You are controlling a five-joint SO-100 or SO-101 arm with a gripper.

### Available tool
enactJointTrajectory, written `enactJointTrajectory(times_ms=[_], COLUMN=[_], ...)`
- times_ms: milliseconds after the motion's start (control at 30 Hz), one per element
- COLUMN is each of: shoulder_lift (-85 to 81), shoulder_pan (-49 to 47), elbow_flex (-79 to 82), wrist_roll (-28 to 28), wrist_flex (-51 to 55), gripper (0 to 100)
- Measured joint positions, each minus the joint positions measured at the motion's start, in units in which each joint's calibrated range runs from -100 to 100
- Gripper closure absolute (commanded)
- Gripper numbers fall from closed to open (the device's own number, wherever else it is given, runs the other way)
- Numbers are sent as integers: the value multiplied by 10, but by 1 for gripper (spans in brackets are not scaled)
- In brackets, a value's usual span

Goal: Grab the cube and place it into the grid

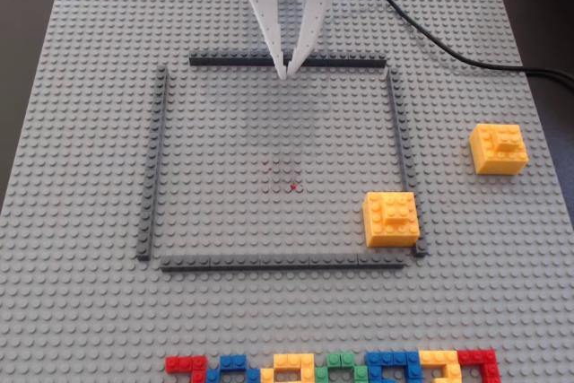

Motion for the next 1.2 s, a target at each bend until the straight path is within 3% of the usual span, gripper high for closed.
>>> enactJointTrajectory(times_ms=[1200], shoulder_lift=[0], shoulder_pan=[0], elbow_flex=[0], wrist_roll=[-3], wrist_flex=[3], gripper=[100])
